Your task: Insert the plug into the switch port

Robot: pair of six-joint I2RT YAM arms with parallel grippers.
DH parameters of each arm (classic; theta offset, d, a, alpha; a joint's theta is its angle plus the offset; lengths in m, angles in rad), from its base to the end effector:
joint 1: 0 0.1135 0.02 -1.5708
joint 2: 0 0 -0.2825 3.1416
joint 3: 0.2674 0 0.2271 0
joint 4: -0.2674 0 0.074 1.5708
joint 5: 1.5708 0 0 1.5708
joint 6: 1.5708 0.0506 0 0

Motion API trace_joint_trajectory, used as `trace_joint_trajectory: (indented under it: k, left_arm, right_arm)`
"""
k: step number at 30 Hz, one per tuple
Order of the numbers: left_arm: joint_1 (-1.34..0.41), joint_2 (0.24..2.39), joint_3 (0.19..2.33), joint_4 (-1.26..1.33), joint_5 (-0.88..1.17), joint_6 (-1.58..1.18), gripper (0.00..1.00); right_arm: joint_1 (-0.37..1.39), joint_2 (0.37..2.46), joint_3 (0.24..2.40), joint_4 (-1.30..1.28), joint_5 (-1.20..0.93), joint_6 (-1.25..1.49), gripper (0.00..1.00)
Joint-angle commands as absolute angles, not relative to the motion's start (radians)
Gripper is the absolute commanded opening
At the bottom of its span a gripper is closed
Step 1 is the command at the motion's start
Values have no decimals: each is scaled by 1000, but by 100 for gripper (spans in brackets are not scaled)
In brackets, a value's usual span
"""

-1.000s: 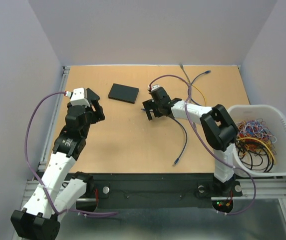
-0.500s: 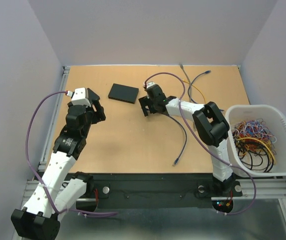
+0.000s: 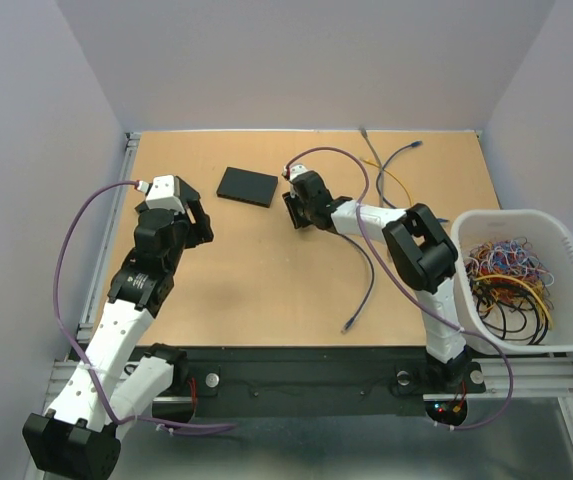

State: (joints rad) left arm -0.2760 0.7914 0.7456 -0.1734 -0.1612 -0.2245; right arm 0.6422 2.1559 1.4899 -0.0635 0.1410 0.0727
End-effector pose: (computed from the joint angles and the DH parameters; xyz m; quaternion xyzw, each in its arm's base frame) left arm 0.1600 -0.0369 0.3374 -0.0303 0.7787 -0.0935 0.6196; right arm 0.3869 0.2805 0.1782 -0.2282 0.8820 0.0823 0.4041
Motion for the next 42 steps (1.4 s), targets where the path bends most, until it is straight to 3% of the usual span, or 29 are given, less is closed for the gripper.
trace_joint_trajectory:
  k: [1,5,6,19,25,30,34,42]
  left_arm:
    - [-281,776,749,-152,-158,-212,78]
    - [-281,788,749,-152,-158,-210,78]
    - [-281,788,749,-152,-158,-210,78]
    - [-284,776,730,-86,24,-366,74]
    - [-337,721,667,-9,60,-486,72]
    - [-483,749,629,61,8,-570,71]
    - [-593,781,611,77,-46,-632,66]
    - [-657,683,523,64,-92,-753,56]
  right_arm:
    - [641,2177,1448,-8,100,49,31]
    - [640,2146,1402,54,60,40,3]
    - [641,2131,1379,63,52,40,0]
    - [692,1783,1166,74,-399,87,0]
    - [801,1635,1057,74,-388,84,0]
    - [888,1569,1011,77,-359,87,1]
    - [928,1533,1000,78,-316,103,0]
    - [959,1404,940,129,-249,138,1]
